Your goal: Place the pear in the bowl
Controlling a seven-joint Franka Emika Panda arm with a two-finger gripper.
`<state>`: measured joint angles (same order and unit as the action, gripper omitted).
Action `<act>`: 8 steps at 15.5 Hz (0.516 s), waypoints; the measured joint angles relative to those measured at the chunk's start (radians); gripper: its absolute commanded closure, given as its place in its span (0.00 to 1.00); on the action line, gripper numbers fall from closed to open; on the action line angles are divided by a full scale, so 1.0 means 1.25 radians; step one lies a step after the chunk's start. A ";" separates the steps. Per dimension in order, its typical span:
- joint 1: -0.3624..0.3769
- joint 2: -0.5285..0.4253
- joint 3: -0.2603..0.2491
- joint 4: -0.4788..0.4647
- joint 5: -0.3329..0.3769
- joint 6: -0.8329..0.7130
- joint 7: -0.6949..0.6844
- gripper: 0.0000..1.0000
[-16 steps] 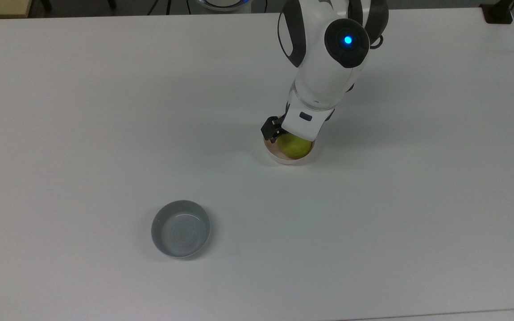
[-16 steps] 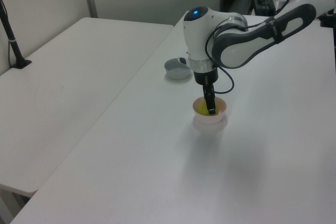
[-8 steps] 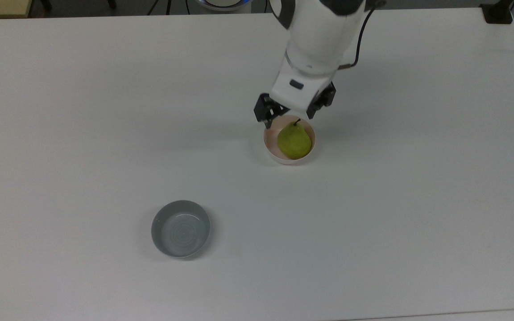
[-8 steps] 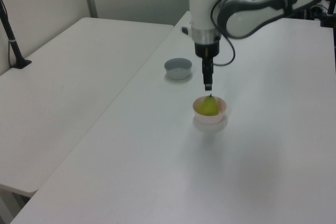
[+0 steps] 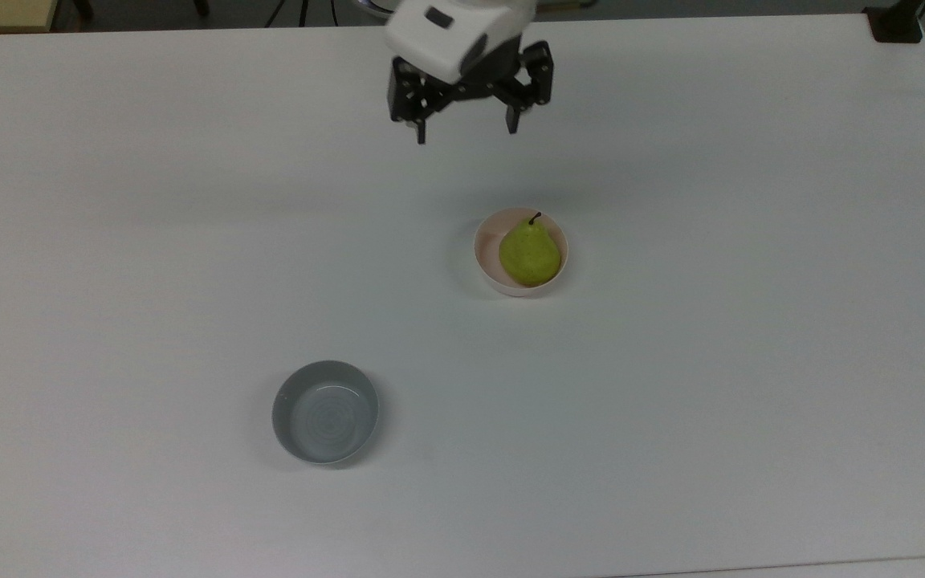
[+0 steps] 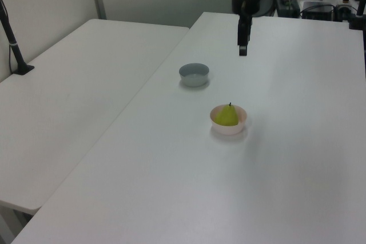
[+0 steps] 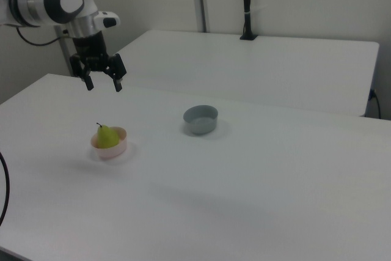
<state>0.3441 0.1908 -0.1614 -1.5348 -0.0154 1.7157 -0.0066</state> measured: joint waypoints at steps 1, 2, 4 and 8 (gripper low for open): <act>-0.025 -0.011 0.013 0.000 0.000 -0.009 0.000 0.00; -0.054 -0.018 0.027 -0.001 -0.001 -0.014 0.000 0.00; -0.125 -0.026 0.060 -0.001 -0.004 -0.015 0.000 0.00; -0.241 -0.027 0.087 -0.002 -0.010 -0.015 0.000 0.00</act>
<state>0.0431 0.1567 -0.0526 -1.5372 -0.0275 1.6968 -0.0066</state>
